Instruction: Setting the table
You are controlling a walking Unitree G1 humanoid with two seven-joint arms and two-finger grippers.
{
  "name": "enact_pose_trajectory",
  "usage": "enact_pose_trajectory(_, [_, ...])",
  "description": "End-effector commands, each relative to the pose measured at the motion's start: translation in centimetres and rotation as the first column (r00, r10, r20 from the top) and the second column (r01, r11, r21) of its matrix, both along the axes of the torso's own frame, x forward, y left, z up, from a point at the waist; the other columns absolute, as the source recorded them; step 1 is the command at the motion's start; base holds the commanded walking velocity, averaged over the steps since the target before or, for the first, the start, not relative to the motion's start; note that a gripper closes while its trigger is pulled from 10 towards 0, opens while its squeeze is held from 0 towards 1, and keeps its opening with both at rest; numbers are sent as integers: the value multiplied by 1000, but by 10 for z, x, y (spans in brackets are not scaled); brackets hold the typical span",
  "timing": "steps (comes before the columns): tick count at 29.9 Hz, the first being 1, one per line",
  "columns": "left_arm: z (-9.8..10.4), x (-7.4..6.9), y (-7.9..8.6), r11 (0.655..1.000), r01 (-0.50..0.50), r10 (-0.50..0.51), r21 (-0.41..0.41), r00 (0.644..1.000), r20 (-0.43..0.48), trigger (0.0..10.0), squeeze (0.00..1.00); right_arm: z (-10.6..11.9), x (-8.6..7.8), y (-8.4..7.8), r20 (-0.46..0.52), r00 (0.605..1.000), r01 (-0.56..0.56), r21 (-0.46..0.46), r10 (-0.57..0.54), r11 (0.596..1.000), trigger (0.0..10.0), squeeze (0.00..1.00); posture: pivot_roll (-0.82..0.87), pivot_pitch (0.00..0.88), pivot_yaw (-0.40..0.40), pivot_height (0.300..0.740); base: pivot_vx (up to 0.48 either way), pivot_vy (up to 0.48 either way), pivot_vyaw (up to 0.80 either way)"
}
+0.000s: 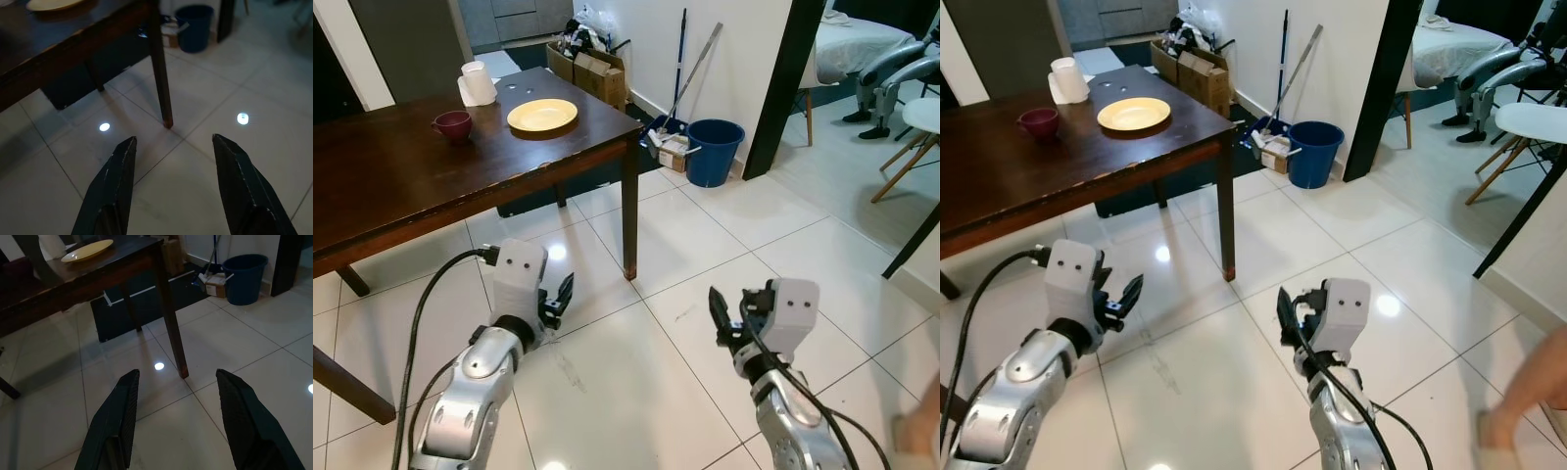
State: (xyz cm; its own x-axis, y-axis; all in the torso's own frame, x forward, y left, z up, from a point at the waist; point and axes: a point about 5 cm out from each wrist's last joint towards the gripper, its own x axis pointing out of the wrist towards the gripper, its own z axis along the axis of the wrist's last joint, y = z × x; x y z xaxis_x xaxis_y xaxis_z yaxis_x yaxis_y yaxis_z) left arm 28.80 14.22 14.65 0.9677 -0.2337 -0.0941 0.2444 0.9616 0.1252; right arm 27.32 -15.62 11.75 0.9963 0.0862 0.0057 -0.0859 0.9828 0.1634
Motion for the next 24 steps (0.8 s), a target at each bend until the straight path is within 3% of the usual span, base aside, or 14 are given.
enact_pose_trajectory(1, [-1, -4, -5, 999, 38, -38, 21, 999, 7, 10000, 0, 0, -2, 1, 2, 1000, -19, 9, 19, 1000, 10000, 0, -64, 0, 83, 740, 0, 0, 0])
enact_pose_trajectory(3, [1, -4, -7, 999, 44, -44, 7, 999, 17, 10000, 0, 0, -3, 0, 5, 1000, -19, 8, 19, 1000, 10000, 0, -67, 0, 81, 740, 0, 0, 0])
enact_pose_trajectory(6, [4, -3, -11, 991, 18, -16, -134, 1000, 12, 10000, 0, -2, -7, -8, 4, 1000, -5, 17, 5, 1000, 10000, 0, -73, 0, 78, 740, 0, 0, 0])
enact_pose_trajectory(13, [0, -2, -23, 968, 23, -27, -250, 1000, -13, 10000, 0, -7, -10, -7, -11, 1000, -2, 68, 3, 998, 10000, 0, -88, 0, 73, 740, 0, 0, 0])
enact_pose_trajectory(18, [-7, -1, -29, 969, 56, -67, -241, 997, -39, 10000, 0, -5, -8, -5, -6, 1000, -2, 101, 3, 995, 10000, 0, -86, 0, 75, 740, 0, 0, 0])
enact_pose_trajectory(20, [-9, 0, -31, 978, 58, -68, -199, 997, -42, 10000, 0, -7, -9, -5, -14, 1000, -5, 88, 6, 996, 10000, 0, -84, 0, 73, 740, 0, 0, 0])
enact_pose_trajectory(23, [-13, 3, -31, 990, 38, -44, -136, 998, -45, 10000, 0, -12, -12, -5, -25, 999, -24, 44, 25, 999, 10000, 0, -85, 0, 76, 740, 0, 0, 0])
enact_pose_trajectory(24, [-14, 5, -28, 995, -2, -1, -98, 1000, -29, 10000, 0, -13, -13, -2, -25, 998, -65, -20, 64, 998, 10000, 0, -89, 0, 73, 740, 0, 0, 0])
